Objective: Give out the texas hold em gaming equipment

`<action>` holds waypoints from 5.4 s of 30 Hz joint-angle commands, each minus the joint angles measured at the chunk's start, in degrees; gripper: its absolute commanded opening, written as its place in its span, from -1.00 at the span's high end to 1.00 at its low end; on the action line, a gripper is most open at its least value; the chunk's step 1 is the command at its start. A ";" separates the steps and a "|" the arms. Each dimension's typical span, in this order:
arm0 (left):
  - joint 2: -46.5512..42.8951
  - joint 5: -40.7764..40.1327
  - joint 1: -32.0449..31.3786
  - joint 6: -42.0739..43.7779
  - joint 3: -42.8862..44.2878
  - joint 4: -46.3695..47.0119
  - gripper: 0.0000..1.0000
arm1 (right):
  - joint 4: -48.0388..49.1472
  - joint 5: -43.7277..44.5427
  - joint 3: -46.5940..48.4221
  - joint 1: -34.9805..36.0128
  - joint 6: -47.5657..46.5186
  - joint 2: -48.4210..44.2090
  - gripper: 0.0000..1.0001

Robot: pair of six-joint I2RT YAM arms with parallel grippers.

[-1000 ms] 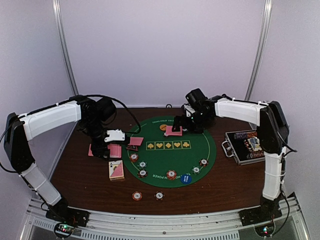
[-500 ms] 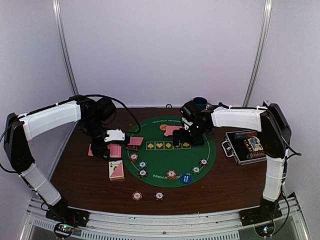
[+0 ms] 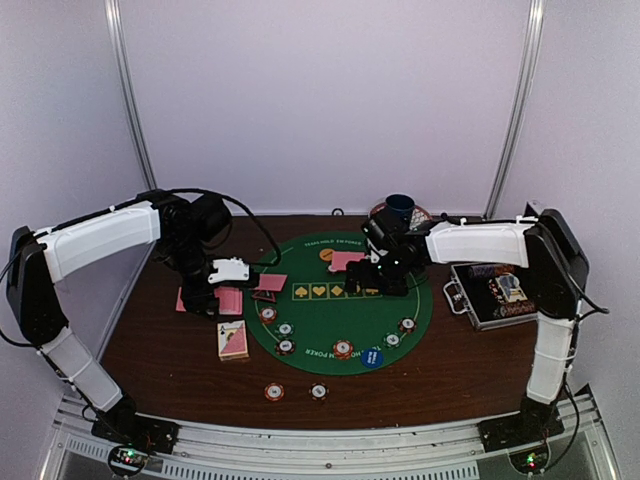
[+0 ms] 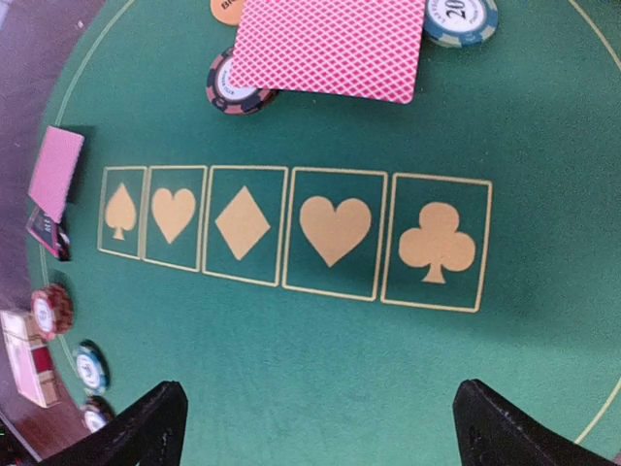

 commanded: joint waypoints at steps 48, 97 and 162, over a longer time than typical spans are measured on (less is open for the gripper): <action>0.33 2.87 0.12 -2.57 7.12 -1.34 1.00 | 77.88 -44.73 4.22 12.92 46.04 19.61 -0.87; 0.60 2.31 0.12 -2.62 6.23 -1.50 1.00 | 59.17 -41.29 21.08 15.53 39.87 30.02 -0.74; 0.06 2.89 0.12 -2.74 5.28 -1.84 1.00 | 62.28 -44.51 10.77 13.40 36.79 19.47 -0.14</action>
